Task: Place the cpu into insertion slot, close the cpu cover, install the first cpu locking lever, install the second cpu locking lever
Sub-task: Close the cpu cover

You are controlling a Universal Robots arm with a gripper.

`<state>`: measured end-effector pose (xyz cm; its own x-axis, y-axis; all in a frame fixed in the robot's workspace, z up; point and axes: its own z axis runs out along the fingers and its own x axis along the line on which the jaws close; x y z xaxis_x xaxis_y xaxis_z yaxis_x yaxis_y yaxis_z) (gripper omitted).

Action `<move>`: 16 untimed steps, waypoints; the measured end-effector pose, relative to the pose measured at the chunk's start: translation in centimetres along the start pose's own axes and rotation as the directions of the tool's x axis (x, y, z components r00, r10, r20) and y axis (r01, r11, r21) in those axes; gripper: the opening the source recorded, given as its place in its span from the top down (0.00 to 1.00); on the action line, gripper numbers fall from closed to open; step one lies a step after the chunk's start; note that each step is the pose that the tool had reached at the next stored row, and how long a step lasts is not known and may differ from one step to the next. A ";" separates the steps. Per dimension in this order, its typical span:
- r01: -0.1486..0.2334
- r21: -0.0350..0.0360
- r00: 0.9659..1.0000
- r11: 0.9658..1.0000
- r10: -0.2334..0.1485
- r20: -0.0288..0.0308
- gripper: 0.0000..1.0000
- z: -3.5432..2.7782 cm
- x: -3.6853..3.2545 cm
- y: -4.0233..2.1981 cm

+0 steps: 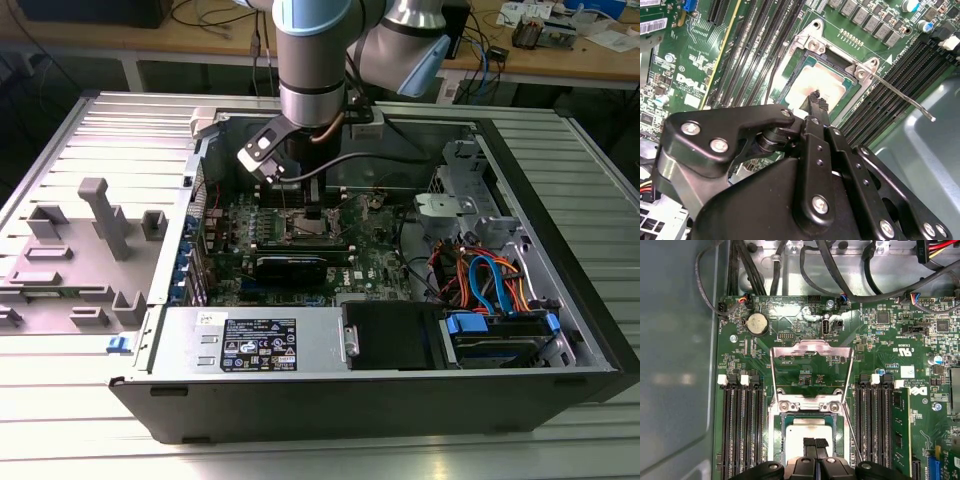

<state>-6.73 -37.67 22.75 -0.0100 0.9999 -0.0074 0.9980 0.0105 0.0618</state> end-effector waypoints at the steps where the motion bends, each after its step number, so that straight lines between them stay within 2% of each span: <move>1: 0.000 0.000 1.000 1.000 0.000 0.000 0.89 -0.08 0.00 0.01; 8: 0.000 0.000 1.000 1.000 0.000 0.000 0.89 -0.60 -0.01 0.04; 16: 0.000 0.000 1.000 1.000 0.000 0.000 0.89 -0.71 -0.01 0.07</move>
<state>-6.70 -37.67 23.47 -0.0100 0.9999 -0.0074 0.9980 0.0105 0.0618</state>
